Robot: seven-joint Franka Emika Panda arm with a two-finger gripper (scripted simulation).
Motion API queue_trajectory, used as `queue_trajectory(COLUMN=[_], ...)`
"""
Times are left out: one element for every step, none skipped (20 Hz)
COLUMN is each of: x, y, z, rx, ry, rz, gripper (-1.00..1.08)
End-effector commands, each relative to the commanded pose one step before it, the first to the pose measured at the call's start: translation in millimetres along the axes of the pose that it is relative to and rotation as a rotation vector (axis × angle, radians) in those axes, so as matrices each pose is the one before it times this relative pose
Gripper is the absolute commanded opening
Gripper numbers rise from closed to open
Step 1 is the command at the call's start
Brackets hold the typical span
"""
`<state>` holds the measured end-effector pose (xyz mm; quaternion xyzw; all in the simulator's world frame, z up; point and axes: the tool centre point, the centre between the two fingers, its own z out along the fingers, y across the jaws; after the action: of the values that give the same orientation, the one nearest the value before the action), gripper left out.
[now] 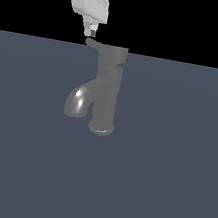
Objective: Turn on the faucet by rotating a designated handle.
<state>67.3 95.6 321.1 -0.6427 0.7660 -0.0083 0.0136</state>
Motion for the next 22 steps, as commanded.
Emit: queue_trajectory(x=[20.72, 0.84, 0.68, 0.52, 0.35, 0.22, 0.01, -0.11, -0.15, -0.07, 0.00, 0.00, 0.00, -21.24, 0.15, 0.15, 0.16, 0.15, 0.15, 0.17, 0.14, 0.16], y=[-6.52, -1.40, -1.10, -0.80, -0.50, -0.21, 0.11, 0.38, 0.36, 0.14, 0.00, 0.00, 0.00, 3.74, 2.94, 2.97, 2.99, 3.02, 3.05, 3.05, 3.11, 3.11], z=[21.85, 0.63, 0.48, 0.33, 0.17, 0.02, -0.14, -0.28, -0.23, -0.08, 0.00, 0.00, 0.00, -23.13, 1.05, 1.05, 1.08, 1.08, 1.07, 1.13, 1.07, 1.12], rx=[-0.02971, -0.00006, -0.00005, -0.00004, -0.00004, -0.00003, -0.00002, -0.00001, 0.00000, 0.00000, 0.00000, 0.00000, 0.00000, 0.03466, -0.00164, -0.00164, -0.00168, -0.00168, -0.00168, -0.00176, -0.00169, -0.00176], ry=[0.01186, 0.00015, 0.00008, 0.00000, -0.00007, -0.00016, -0.00023, -0.00029, -0.00021, -0.00007, 0.00000, 0.00000, 0.00000, -0.01441, 0.00070, 0.00069, 0.00071, 0.00071, 0.00071, 0.00074, 0.00071, 0.00074], rz=[0.05103, 0.00722, 0.00571, 0.00420, 0.00267, 0.00119, -0.00043, -0.00180, -0.00175, -0.00069, 0.00000, 0.00000, 0.00000, -0.02804, 0.00135, 0.00135, 0.00138, 0.00138, 0.00138, 0.00144, 0.00138, 0.00144], gripper=[-1.00, -1.00, -1.00, -1.00, -1.00, -1.00, -1.00, -1.00, -1.00, -1.00, -1.00, -1.00, -1.00, -1.00, -1.00, -1.00, -1.00, -1.00, -1.00, -1.00, -1.00, -1.00])
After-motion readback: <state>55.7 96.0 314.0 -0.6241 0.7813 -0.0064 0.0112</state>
